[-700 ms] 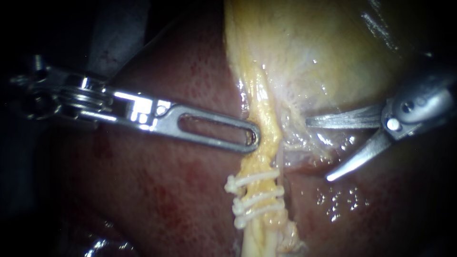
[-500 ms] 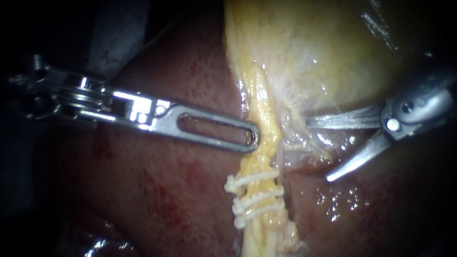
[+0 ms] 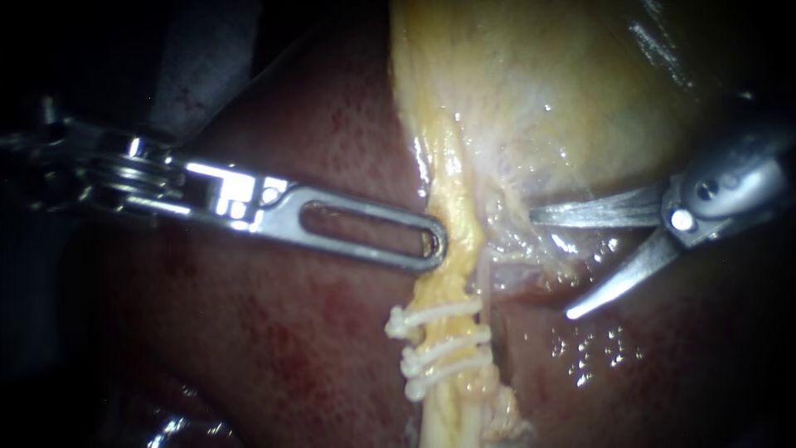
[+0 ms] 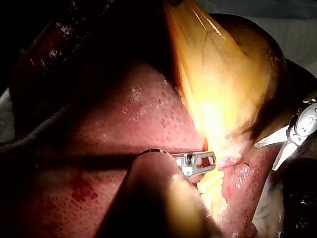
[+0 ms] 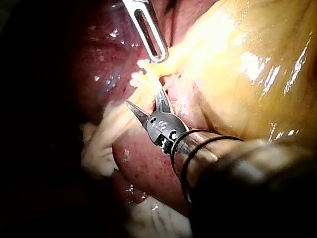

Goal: Go to the cutting position left tube

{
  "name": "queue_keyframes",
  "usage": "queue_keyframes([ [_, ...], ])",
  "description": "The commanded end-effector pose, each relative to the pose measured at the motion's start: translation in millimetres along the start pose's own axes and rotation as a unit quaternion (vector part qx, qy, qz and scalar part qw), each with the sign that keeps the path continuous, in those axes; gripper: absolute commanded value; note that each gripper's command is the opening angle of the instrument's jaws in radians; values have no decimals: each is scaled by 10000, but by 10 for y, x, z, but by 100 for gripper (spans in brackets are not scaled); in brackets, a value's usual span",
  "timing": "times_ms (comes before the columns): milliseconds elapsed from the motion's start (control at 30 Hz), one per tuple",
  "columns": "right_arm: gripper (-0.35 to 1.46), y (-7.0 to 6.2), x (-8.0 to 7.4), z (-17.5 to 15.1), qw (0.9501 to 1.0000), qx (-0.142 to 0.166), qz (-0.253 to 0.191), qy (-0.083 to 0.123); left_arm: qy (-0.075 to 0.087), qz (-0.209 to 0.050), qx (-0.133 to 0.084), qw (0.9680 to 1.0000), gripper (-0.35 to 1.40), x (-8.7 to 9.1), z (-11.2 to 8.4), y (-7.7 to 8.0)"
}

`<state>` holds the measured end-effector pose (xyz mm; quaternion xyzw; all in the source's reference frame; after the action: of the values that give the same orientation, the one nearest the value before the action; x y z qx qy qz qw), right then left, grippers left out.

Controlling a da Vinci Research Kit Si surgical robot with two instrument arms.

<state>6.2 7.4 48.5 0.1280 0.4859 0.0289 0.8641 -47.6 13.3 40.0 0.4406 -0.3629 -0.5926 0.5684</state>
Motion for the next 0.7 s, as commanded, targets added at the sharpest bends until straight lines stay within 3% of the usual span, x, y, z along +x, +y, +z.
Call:
queue_keyframes([
  [33, 143, -1, 0, 0, 9999, 10, 138, 24, 22, 1, 15, 10000, -35, 2, -4, -1],
  [167, 142, 0, 2, 2, 9993, 118, 350, 44, 4, -3, 11, 10000, -35, 5, -18, -5],
  [300, 137, 0, 4, 6, 9971, 535, 547, 20, 0, -12, 15, 10000, -35, 8, -32, -10],
  [467, 128, -7, 4, 14, 9945, 719, 662, -367, -18, -29, 15, 10000, -35, 7, -46, -16],
  [700, 121, -16, -1, 26, 9906, 850, 852, -655, -25, -56, 20, 10000, -35, 7, -52, -25],
])
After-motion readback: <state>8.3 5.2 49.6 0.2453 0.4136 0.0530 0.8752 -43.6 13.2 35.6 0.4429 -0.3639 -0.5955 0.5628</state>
